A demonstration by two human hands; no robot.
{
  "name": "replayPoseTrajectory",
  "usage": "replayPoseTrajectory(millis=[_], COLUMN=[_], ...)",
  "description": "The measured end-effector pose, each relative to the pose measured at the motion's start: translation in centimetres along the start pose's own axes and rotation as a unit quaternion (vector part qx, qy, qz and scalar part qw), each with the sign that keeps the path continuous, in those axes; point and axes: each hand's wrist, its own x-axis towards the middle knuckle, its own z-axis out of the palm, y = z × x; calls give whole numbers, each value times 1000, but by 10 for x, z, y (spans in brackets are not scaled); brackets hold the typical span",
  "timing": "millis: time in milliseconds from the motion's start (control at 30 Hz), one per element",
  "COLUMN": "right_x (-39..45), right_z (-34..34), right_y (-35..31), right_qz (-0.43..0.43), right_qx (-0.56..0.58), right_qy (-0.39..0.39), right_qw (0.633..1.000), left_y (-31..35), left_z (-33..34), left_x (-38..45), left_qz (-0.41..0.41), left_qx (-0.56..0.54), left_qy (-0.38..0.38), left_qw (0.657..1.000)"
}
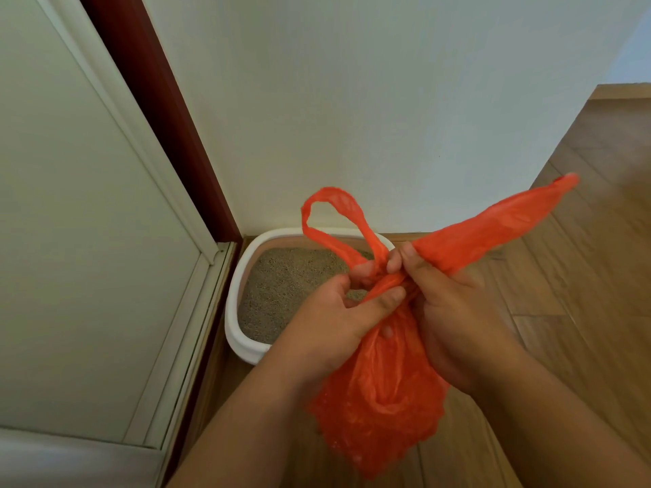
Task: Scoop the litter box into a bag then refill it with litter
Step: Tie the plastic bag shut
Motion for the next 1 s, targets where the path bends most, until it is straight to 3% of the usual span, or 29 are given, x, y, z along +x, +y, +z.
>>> replayPoseTrajectory(millis=[233,700,800,1000], right_x=[5,4,4,19], right_z=[-4,-1,4,-16], right_y=[-3,-2,-1,11], right_qz=[-32,-55,-89,-26], right_qx=[-24,-103,-107,-234], right_qy=[-30,-48,-10,137], right_qw=[999,992,990,962], left_y=[1,-4,-3,-3], left_z=[8,5,6,1], left_x=[-2,6,7,8], left_qz=[67,75,85,111], left_qx=[-60,-86,-104,-32], left_qy=[-2,-1,-2,10], left_qw=[996,994,991,993])
